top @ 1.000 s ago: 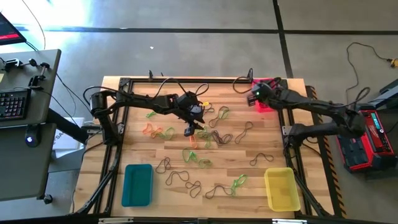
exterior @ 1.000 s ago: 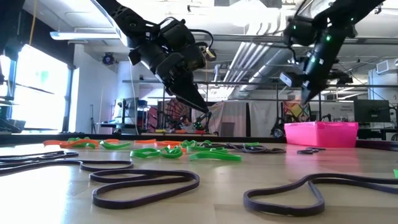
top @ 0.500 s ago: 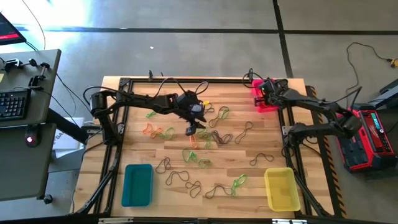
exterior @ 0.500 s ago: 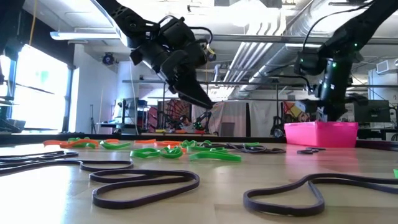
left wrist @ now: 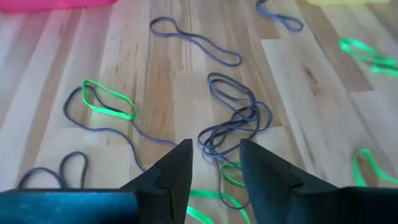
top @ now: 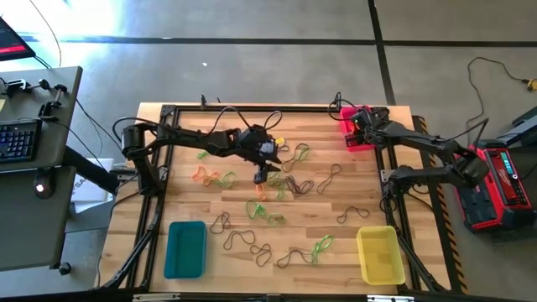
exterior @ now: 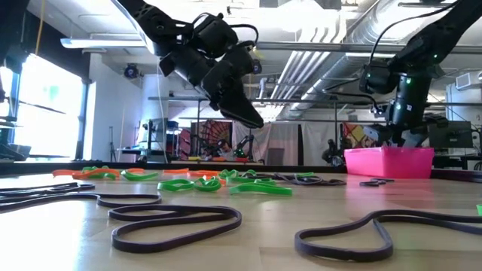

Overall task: Sort rubber bands into baskets
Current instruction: Put the orange rubber band into the red bin

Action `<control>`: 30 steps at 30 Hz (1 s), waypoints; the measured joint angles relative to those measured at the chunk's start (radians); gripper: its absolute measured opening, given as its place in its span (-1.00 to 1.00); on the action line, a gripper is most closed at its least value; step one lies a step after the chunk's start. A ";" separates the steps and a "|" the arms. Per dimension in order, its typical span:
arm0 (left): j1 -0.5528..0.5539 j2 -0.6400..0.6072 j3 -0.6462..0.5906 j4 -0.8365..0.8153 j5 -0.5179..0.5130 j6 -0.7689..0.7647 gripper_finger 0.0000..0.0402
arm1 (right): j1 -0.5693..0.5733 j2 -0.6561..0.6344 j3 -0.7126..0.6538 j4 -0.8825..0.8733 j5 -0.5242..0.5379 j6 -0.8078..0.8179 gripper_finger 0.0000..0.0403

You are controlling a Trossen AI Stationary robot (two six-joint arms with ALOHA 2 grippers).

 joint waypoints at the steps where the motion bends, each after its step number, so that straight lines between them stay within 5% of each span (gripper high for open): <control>1: -0.006 0.000 0.000 0.000 -0.013 0.010 -0.40 | 0.000 -0.008 0.000 -0.005 -0.001 -0.005 -0.14; 8: -0.040 0.000 0.000 0.067 -0.030 0.012 -0.55 | 0.002 -0.078 0.000 -0.029 -0.017 -0.054 -0.04; 17: -0.050 -0.006 -0.162 0.473 -0.029 -0.045 -0.80 | 0.064 -0.247 0.000 -0.010 -0.068 -0.079 -0.23; 30: -0.054 -0.343 -0.371 0.203 -0.124 -0.010 -0.86 | 0.290 -0.268 0.000 0.247 -0.390 -0.158 -0.70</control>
